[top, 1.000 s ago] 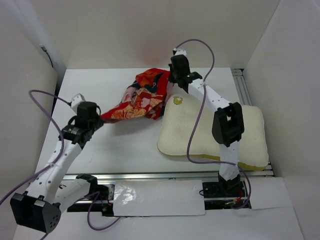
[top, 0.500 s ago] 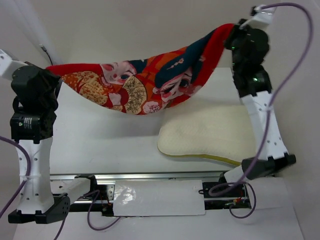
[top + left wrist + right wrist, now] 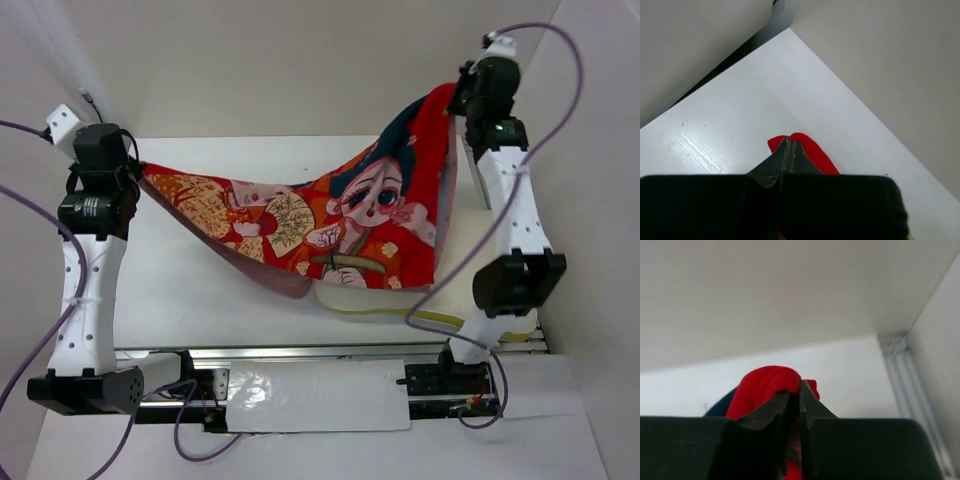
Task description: Put the pillow into the pillowcase
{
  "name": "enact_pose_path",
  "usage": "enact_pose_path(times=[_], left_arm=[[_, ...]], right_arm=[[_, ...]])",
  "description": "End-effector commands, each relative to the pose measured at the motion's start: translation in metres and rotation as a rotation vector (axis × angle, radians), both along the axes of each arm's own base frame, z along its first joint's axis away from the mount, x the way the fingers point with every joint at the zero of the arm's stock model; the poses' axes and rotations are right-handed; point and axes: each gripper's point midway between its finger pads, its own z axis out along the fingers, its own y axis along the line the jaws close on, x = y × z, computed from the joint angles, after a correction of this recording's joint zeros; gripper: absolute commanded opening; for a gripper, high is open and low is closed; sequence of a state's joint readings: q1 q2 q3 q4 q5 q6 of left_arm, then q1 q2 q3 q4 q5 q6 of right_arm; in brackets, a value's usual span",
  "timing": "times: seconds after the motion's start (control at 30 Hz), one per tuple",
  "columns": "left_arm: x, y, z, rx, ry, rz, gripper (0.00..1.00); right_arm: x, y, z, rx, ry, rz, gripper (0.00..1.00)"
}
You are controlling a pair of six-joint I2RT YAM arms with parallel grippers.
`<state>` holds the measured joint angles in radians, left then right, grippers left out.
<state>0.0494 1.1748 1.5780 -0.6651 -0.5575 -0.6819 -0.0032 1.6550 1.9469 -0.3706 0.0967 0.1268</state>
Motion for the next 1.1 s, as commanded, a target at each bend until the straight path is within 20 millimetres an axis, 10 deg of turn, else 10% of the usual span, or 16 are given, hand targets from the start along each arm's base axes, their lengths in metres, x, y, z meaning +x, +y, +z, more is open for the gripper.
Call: enact_pose_path(times=[0.0, 0.07, 0.2, 0.23, 0.5, 0.67, 1.07], left_arm=[[0.006, 0.01, -0.021, -0.011, 0.029, 0.028, 0.0], [0.008, 0.005, -0.064, -0.051, 0.114, 0.013, 0.0], [0.005, -0.005, -0.12, -0.105, 0.179, -0.02, 0.0], [0.003, -0.011, -0.138, -0.12, 0.205, -0.045, 0.0], [-0.005, -0.012, -0.163, -0.136, 0.244, -0.055, 0.0], [-0.011, -0.016, -0.162, -0.135, 0.237, -0.078, 0.0], [-0.013, -0.019, -0.156, -0.14, 0.206, -0.095, 0.0]], right_arm=[[0.014, 0.037, -0.072, 0.016, 0.202, 0.141, 0.16], [0.025, 0.042, -0.123, 0.004, 0.326, 0.115, 0.25], [0.005, 0.049, -0.195, -0.007, 0.52, 0.004, 0.73], [-0.008, 0.053, -0.182, 0.01, 0.484, -0.019, 0.82], [-0.13, 0.118, -0.227, 0.121, 0.54, 0.126, 0.8], [-0.191, 0.119, -0.265, 0.107, 0.728, 0.143, 0.76], [-0.258, 0.147, -0.307, 0.063, 0.937, 0.28, 0.76]])
